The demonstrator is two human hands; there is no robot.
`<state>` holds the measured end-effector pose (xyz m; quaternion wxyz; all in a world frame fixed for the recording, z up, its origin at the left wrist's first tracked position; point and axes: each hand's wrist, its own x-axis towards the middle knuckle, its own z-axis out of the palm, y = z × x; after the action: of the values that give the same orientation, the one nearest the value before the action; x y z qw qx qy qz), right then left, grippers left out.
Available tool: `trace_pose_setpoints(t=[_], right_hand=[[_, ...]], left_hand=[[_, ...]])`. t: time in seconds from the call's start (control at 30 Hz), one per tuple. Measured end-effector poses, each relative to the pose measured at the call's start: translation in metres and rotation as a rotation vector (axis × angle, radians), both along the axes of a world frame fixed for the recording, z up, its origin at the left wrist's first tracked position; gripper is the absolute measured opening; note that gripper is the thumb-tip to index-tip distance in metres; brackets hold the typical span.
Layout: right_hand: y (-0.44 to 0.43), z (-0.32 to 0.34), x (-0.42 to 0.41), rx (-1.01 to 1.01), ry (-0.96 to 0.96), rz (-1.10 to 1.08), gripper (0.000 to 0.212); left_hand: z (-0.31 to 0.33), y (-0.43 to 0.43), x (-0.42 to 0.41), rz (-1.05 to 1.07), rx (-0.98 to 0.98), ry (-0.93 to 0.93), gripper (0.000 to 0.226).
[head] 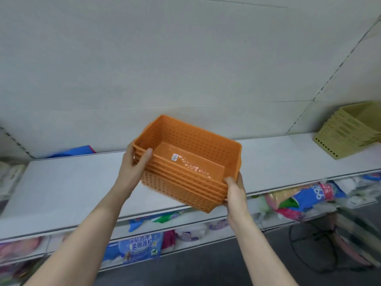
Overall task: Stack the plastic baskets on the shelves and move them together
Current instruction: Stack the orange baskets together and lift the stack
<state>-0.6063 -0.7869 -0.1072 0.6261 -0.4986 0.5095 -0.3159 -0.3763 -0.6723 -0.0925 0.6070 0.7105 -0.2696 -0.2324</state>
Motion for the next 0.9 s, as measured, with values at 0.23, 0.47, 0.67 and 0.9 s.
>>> trace_pose_setpoints(t=[0.23,0.47,0.67,0.9], right_hand=[[-0.092,0.024,-0.084,-0.093,-0.019,-0.124,0.023],[-0.181,0.064,-0.201,-0.322,-0.063,-0.246,0.038],[-0.247,0.093,-0.317,-0.362,-0.063,-0.372,0.034],[-0.326,0.147,-0.422,-0.414,-0.083,-0.502,0.041]], left_hand=[[0.024,-0.053,-0.098,-0.032,-0.072,-0.105,0.034],[0.048,-0.163,-0.205,-0.084,-0.129,-0.106,0.029],[0.074,-0.259,-0.297,-0.255,-0.218,-0.143,0.029],[0.116,-0.351,-0.376,-0.436,-0.314,-0.16,0.044]])
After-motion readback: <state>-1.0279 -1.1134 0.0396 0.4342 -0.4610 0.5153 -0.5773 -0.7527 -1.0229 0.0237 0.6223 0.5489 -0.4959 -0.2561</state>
